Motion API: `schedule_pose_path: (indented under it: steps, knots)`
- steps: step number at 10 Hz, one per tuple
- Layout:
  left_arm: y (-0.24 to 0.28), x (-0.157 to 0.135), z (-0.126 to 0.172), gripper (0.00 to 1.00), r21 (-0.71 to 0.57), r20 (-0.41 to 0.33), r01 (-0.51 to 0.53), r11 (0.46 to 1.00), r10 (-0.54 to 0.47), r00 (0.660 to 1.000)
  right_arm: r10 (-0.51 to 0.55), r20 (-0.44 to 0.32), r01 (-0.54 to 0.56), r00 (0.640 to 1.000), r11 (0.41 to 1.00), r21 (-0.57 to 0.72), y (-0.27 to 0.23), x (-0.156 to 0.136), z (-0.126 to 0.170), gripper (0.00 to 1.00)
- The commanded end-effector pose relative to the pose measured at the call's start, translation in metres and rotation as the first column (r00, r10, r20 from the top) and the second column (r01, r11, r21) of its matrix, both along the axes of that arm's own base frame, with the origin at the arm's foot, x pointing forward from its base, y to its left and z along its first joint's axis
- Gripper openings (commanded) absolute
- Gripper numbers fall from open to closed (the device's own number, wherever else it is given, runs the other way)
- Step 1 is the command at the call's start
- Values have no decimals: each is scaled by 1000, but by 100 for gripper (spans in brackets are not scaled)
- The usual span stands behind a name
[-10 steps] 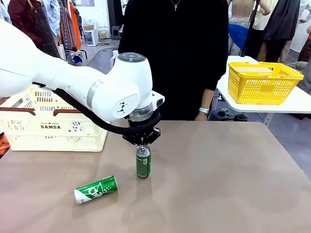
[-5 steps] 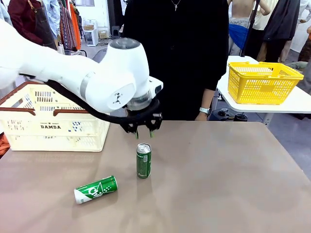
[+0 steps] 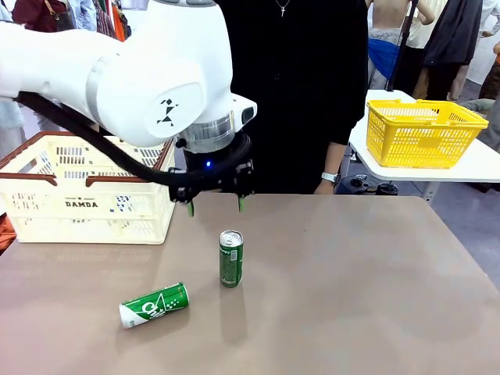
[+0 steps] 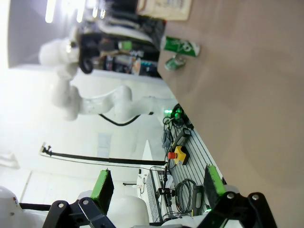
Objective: Place the drinks into the Shopping basket.
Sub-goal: Pick up one drink and place it into the Shopping basket.
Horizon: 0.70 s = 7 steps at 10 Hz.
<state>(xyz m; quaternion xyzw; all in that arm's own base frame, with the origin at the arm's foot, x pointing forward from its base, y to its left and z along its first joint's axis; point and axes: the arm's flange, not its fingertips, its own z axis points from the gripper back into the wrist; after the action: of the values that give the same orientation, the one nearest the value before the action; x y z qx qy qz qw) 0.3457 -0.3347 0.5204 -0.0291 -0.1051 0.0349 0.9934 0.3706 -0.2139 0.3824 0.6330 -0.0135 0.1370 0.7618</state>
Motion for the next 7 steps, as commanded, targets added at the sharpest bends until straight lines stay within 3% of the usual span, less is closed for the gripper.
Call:
schedule_pose_path:
  steps: [1, 3, 4, 7]
  knots:
    - [13, -14, -18, 100, -20, -50, 25, 999, -26, 998, -12, -18, 12, 1000, 1000, -15, 3, -2, 3, 100]
    - [12, -18, -25, 100, -39, -23, 3, 999, -4, 1000, -12, -18, 12, 1000, 1000, -15, 3, -2, 3, 100]
    - [4, -17, -18, 100, -3, -55, 1, 1000, -1, 998, -12, -18, 12, 1000, 1000, -15, 3, -2, 3, 100]
    - [4, -18, -24, 100, -7, -50, -2, 1000, 1, 999, -12, -18, 12, 1000, 1000, -15, 3, -2, 3, 100]
